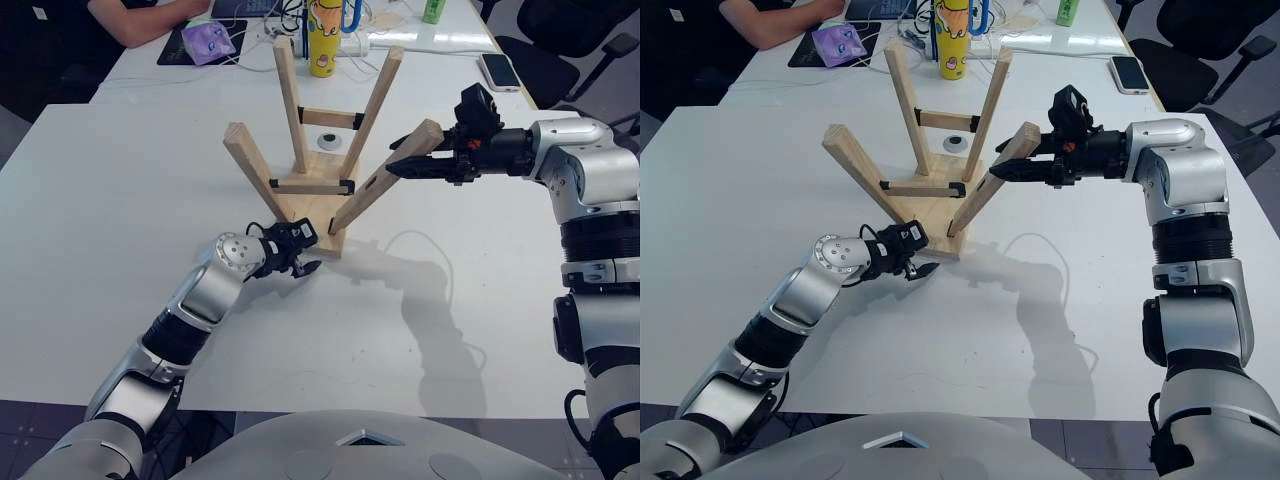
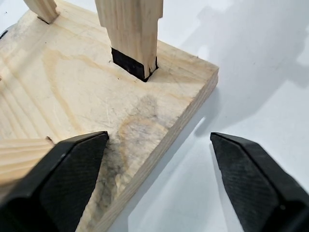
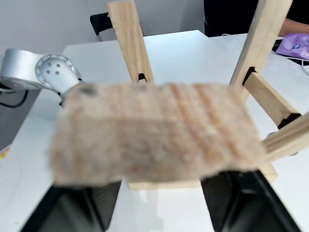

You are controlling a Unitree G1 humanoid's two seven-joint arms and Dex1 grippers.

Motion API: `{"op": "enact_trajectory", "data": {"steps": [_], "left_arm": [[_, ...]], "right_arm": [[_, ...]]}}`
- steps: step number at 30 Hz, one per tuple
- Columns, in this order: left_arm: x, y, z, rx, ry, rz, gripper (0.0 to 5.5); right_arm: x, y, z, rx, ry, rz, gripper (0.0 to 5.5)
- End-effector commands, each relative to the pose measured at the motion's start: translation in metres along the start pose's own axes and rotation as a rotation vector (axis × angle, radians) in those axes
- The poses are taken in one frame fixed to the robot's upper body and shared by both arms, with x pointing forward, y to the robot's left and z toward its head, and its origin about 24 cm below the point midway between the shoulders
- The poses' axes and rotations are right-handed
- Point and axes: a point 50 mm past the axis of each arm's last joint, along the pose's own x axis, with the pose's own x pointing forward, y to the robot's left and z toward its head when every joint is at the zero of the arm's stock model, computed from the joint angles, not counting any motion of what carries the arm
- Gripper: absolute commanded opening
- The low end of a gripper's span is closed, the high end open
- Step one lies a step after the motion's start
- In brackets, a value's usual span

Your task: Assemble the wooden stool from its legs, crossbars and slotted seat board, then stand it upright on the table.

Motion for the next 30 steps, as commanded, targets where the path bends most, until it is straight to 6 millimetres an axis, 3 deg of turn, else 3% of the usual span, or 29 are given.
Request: {"op": "enact_trajectory", "data": {"steps": [1, 13, 21, 23, 26, 30], "left_arm": [[0.016, -0.042, -0.040, -0.180, 0.135, -0.193, 3.91], [0.020, -0.043, -0.041, -0.187, 0.131, -0.201, 3.91], [0.022, -0.044, -0.040, -0.191, 0.127, -0.207, 3.91], [0.022, -0.044, -0.040, -0.195, 0.126, -0.208, 3.91], [0.021, -0.045, -0.039, -0.222, 0.111, -0.216, 3.91], [0.018, -0.045, -0.042, -0.253, 0.103, -0.222, 3.91]], "right_arm": [[0.013, 0.000, -0.001, -0.055, 0.086, -0.021, 2.12], [0.041, 0.016, -0.031, -0.011, 0.111, 0.035, 2.07], [0.058, -0.006, -0.025, -0.045, 0.038, -0.076, 2.07], [0.063, -0.001, -0.031, -0.052, 0.037, -0.031, 2.07], [0.067, 0.025, -0.044, -0.005, 0.010, 0.145, 2.07], [0.071, 0.038, -0.059, 0.003, -0.002, 0.151, 2.06]]}}
